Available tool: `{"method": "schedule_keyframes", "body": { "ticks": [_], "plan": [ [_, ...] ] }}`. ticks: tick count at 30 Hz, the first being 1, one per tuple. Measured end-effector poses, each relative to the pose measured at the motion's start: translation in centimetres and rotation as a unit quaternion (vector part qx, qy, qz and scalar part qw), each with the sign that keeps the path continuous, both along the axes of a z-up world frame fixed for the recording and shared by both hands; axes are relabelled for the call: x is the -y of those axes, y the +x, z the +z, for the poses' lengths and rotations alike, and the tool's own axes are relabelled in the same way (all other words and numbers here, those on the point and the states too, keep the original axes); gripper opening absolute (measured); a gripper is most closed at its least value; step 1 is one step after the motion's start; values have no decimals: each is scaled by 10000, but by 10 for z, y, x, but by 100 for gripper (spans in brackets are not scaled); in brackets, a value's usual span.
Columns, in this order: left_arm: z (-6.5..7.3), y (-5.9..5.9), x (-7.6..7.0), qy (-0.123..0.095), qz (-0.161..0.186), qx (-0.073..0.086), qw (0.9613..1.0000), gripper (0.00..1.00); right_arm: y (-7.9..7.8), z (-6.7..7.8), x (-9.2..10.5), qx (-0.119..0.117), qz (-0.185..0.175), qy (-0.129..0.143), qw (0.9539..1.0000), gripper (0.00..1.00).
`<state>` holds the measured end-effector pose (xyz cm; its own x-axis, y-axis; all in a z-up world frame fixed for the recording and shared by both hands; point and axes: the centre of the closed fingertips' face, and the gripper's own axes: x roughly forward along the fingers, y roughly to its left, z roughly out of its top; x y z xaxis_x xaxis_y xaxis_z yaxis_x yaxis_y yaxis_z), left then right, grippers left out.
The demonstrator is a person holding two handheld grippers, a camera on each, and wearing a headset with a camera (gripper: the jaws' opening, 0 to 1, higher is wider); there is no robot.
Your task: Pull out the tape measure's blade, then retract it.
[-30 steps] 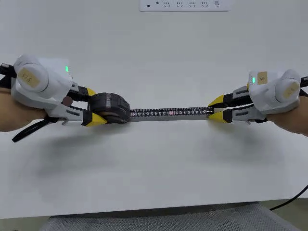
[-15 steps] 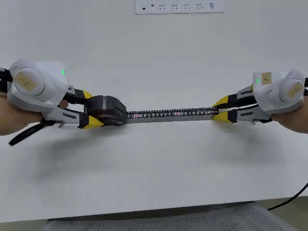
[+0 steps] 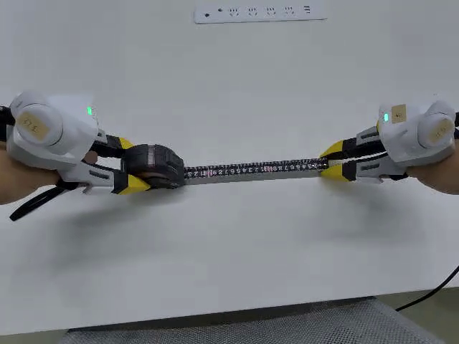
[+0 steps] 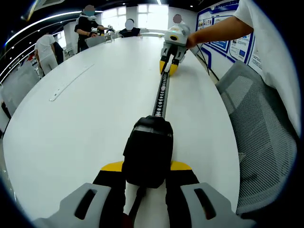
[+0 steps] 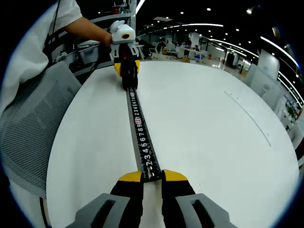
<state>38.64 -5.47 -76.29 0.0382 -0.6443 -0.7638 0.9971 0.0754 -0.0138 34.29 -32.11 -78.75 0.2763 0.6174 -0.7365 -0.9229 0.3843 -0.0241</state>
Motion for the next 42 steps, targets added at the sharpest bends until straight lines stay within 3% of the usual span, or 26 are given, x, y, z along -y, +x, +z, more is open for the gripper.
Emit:
{"method": "schedule_keyframes", "body": {
  "ticks": [12,24,29,37,42],
  "plan": [
    [0,-2,2,-8,67,107,9999,28,-1,0,-2,21,18,-132,9999,12],
    [1,0,-1,21,240,10,9997,29,1,2,-6,40,-114,-187,9998,16],
    [5,-2,-2,-60,326,-99,9994,38,2,3,-10,-57,-310,-135,9994,25],
    [10,1,-7,-168,518,-92,9985,41,6,8,-12,-45,-448,-34,9990,27],
    [16,2,-9,-330,736,-87,9967,46,6,13,-11,-57,-665,12,9978,34]
  ]
}}
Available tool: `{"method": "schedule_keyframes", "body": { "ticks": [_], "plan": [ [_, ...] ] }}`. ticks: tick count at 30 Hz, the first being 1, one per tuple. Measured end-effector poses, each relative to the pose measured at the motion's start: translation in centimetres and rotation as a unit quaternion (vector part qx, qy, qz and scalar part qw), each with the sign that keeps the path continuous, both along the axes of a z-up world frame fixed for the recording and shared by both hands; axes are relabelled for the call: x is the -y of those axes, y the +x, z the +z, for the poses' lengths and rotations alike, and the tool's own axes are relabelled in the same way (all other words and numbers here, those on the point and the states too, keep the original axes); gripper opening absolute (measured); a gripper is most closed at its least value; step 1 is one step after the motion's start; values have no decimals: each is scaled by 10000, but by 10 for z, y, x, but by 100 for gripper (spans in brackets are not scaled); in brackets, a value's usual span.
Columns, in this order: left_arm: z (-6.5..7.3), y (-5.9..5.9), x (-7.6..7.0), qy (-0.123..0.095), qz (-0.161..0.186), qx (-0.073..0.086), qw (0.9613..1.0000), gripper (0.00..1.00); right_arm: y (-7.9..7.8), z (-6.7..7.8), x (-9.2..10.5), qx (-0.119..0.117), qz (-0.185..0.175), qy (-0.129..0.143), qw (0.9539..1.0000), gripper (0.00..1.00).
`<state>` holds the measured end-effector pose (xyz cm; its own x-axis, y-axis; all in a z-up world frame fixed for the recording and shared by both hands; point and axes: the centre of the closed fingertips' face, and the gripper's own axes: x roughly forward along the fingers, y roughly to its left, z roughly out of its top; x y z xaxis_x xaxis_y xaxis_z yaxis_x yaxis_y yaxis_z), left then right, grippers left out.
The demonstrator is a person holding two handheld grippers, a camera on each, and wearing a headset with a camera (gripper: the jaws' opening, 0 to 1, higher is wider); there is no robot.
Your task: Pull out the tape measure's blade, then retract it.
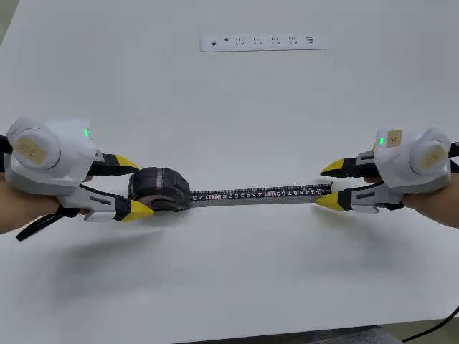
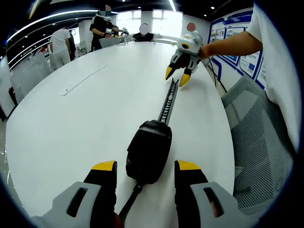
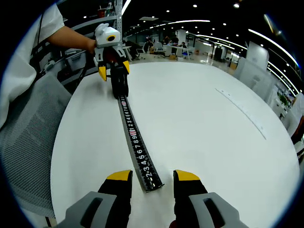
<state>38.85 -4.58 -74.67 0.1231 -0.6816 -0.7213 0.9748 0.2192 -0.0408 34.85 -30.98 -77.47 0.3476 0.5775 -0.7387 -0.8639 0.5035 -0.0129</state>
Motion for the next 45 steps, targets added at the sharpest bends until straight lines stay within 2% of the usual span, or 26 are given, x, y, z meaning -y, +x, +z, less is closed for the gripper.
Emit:
{"method": "schedule_keyframes", "body": {
  "ticks": [2,8,12,17,19,20,21,22,23,24,26,27,28,29,33,34,36,38,40,42,45],
  "plan": [
    [1,1,-3,-51,119,1,9999,50,-1,2,-1,-10,-60,56,10000,36],
    [13,0,-12,-322,533,-29,9981,54,-4,9,-1,57,-444,193,9988,50],
    [17,-3,-21,-392,716,5,9967,56,-8,15,-2,110,-574,261,9979,56],
    [23,-7,-32,-511,1074,78,9929,61,-14,25,-2,171,-760,339,9964,60],
    [26,-9,-36,-611,1274,137,9899,62,-17,28,-2,203,-816,347,9959,61],
    [30,-8,-40,-643,1358,296,9882,62,-19,30,-2,234,-869,360,9953,62],
    [32,-9,-41,-695,1392,347,9872,62,-20,32,-3,234,-908,401,9948,63],
    [33,-11,-43,-730,1484,329,9857,62,-22,34,-3,239,-956,432,9942,64],
    [35,-11,-46,-787,1652,337,9825,62,-23,35,-2,286,-999,425,9937,66],
    [36,-14,-47,-796,1654,320,9825,62,-25,36,-3,288,-1028,438,9933,66],
    [39,-16,-51,-835,1790,432,9794,63,-29,42,-6,313,-1193,652,9902,70],
    [40,-19,-52,-868,1829,417,9784,63,-32,43,-7,277,-1203,690,9899,71],
    [42,-21,-54,-907,1939,412,9759,63,-35,42,-7,293,-1196,657,9902,70],
    [42,-23,-55,-913,1957,446,9754,64,-37,42,-8,327,-1210,645,9900,70],
    [44,-33,-59,-982,2202,502,9692,67,-46,47,-11,325,-1369,809,9867,73],
    [44,-36,-59,-997,2218,488,9688,68,-48,48,-11,334,-1377,805,9866,74],
    [45,-39,-62,-1018,2384,560,9642,69,-51,49,-12,367,-1416,787,9861,76],
    [41,-46,-64,-1040,2455,434,9628,71,-54,51,-12,414,-1471,798,9850,79],
    [40,-52,-66,-1012,2506,494,9615,74,-57,52,-13,397,-1527,825,9840,80],
    [38,-58,-66,-1045,2560,385,9602,75,-59,53,-13,435,-1559,813,9835,81],
    [37,-65,-70,-1010,2657,419,9578,78,-63,56,-18,481,-1607,832,9823,84]
  ]
}}
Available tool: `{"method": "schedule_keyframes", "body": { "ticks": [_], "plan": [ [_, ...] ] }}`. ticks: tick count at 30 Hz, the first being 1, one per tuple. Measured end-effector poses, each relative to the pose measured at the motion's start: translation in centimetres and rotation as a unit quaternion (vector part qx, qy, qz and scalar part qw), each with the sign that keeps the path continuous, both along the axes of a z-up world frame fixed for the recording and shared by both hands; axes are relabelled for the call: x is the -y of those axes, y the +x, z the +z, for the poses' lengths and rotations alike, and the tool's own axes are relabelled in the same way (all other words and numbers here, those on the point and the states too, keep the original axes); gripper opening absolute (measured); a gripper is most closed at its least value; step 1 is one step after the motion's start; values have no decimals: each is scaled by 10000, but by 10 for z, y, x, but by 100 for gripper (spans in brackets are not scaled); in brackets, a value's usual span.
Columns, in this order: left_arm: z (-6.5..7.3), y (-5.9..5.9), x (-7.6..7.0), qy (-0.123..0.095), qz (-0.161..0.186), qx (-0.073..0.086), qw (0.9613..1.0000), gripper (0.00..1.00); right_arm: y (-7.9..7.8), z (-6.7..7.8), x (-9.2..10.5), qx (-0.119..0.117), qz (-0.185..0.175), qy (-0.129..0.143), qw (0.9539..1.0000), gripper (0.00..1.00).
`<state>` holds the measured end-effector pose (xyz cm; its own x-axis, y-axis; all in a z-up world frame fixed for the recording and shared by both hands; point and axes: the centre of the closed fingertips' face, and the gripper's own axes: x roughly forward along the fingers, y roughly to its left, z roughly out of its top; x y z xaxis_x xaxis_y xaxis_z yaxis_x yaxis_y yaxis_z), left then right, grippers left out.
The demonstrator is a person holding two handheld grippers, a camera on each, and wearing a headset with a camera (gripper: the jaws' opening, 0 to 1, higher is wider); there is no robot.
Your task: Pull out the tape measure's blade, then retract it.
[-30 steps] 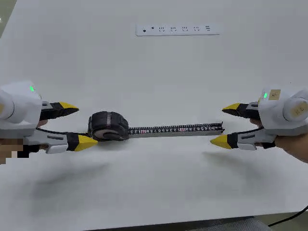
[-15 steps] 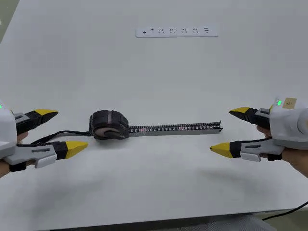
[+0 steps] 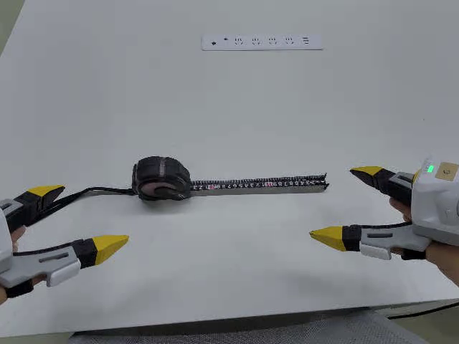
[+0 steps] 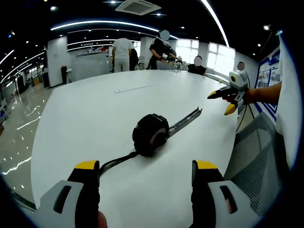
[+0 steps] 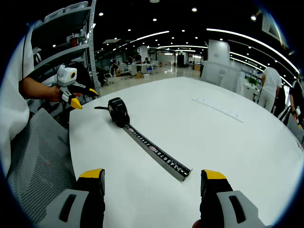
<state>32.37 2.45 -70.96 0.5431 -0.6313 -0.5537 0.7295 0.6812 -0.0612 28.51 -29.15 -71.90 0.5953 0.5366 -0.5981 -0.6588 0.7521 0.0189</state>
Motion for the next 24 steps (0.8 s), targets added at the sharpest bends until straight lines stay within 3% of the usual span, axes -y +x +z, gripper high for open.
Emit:
{"method": "schedule_keyframes", "body": {
  "ticks": [11,24],
  "plan": [
    [-1,-19,-10,9,245,-39,9997,88,-14,-1,-7,-40,-69,46,10000,92],
    [-4,-26,-12,-26,368,-36,9993,93,-29,-6,-3,-118,-155,72,9998,97]
  ]
}}
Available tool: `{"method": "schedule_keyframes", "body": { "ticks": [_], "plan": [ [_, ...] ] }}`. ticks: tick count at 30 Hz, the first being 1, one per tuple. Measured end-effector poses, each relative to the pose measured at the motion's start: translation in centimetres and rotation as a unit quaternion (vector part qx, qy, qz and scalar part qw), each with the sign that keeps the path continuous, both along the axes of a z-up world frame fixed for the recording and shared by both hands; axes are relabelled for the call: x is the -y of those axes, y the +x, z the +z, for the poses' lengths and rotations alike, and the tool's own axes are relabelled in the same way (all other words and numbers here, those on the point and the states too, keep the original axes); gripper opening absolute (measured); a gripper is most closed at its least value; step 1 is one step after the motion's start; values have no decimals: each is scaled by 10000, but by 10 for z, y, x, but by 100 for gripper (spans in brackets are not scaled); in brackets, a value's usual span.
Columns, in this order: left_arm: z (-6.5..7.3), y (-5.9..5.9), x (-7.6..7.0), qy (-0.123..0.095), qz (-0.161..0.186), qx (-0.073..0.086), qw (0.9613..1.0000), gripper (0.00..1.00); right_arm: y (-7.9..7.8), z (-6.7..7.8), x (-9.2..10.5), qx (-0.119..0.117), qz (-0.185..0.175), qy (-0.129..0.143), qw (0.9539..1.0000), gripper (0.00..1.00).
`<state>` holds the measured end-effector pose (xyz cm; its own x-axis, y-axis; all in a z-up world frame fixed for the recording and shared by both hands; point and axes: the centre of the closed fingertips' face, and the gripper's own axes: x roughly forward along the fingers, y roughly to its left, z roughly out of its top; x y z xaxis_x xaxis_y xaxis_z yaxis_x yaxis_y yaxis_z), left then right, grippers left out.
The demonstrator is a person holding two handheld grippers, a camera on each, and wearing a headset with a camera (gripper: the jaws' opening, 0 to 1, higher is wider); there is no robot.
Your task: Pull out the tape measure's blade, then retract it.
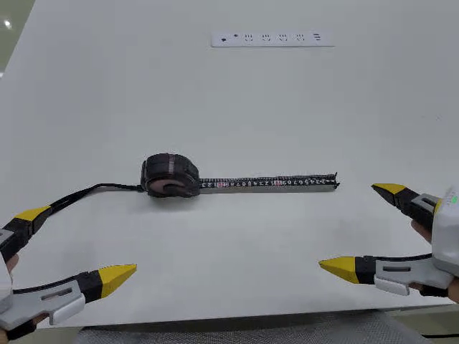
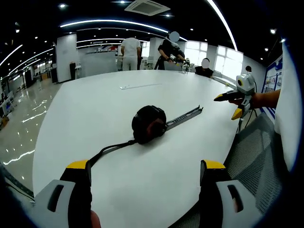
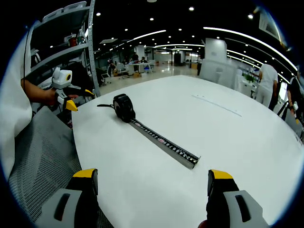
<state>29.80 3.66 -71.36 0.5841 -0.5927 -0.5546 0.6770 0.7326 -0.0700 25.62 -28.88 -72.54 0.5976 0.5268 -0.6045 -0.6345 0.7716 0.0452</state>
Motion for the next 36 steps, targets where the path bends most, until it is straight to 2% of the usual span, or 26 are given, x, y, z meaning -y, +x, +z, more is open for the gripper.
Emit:
{"method": "schedule_keyframes", "body": {
  "ticks": [13,29,36],
  "plan": [
    [-5,-9,3,-7,-16,-48,10000,93,-9,-4,1,13,-123,48,9999,99],
    [-4,-8,5,-59,-16,-67,10000,91,-10,-5,0,6,-138,80,9999,99],
    [-2,-5,17,-127,-42,-66,9999,91,-8,-4,1,23,-133,85,9999,98]
  ]
}}
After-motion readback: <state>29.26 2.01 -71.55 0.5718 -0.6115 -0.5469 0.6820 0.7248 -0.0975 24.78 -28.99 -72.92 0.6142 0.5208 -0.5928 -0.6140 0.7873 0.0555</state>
